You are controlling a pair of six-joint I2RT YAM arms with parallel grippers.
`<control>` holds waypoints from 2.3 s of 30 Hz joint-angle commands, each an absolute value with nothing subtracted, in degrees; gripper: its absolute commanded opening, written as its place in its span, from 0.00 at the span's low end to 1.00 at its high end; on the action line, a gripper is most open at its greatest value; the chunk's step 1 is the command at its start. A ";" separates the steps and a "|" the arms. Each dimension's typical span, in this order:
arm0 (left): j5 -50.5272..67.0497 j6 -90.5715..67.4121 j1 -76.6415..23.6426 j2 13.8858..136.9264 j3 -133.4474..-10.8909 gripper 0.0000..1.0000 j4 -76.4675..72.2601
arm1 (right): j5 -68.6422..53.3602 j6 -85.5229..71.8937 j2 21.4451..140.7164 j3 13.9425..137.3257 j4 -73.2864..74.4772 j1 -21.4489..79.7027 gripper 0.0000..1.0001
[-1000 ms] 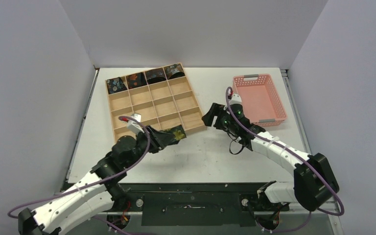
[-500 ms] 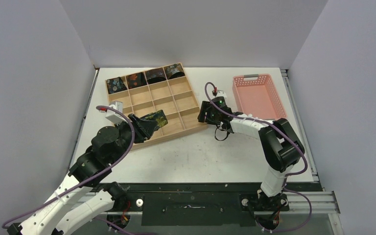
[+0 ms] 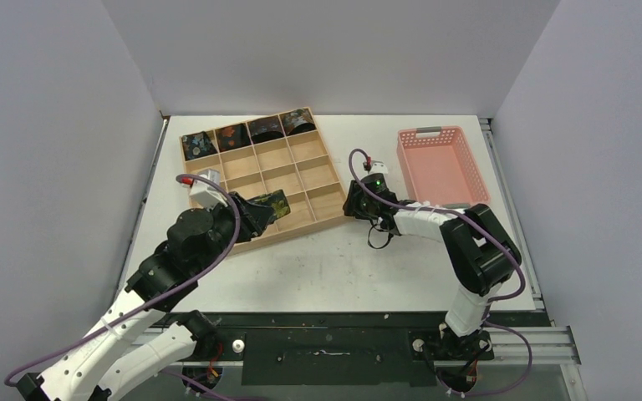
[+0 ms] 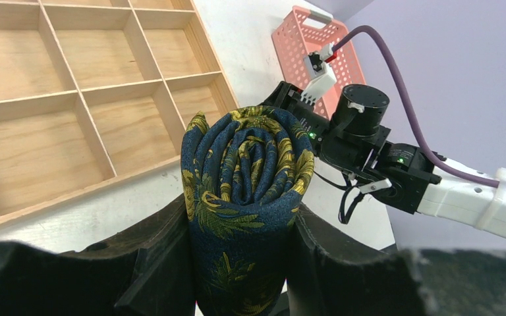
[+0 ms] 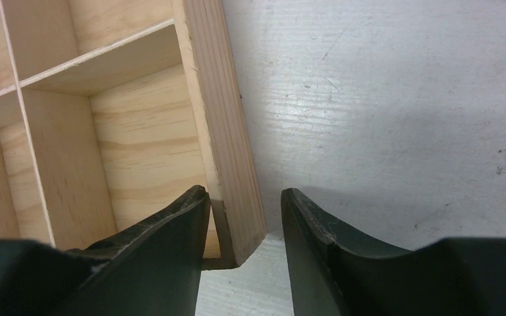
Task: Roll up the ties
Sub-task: Move the storage box to the center of the board, then place the tie in the storage box.
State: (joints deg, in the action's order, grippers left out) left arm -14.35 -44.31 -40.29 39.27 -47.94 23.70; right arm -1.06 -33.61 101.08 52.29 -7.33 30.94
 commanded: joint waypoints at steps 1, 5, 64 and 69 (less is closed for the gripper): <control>-10.74 -43.90 -39.60 41.30 -49.14 0.00 18.87 | 0.57 -32.63 98.15 46.81 -4.16 32.89 0.38; -8.06 -44.42 -39.14 43.92 -49.11 0.00 17.25 | 1.23 -33.02 95.68 42.66 -4.47 33.76 0.33; 41.74 -53.77 -26.53 115.30 -86.62 0.00 -11.40 | 10.11 -36.09 42.55 23.56 13.71 40.08 0.68; 37.00 -49.32 -25.65 119.99 -91.10 0.00 -1.59 | 10.33 -35.77 42.57 23.41 13.56 40.02 0.68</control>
State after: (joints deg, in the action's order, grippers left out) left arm 39.51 -52.38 -26.81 118.04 -85.01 -5.13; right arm 9.23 -36.60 42.65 23.86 15.05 40.45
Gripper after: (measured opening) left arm 0.401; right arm 0.682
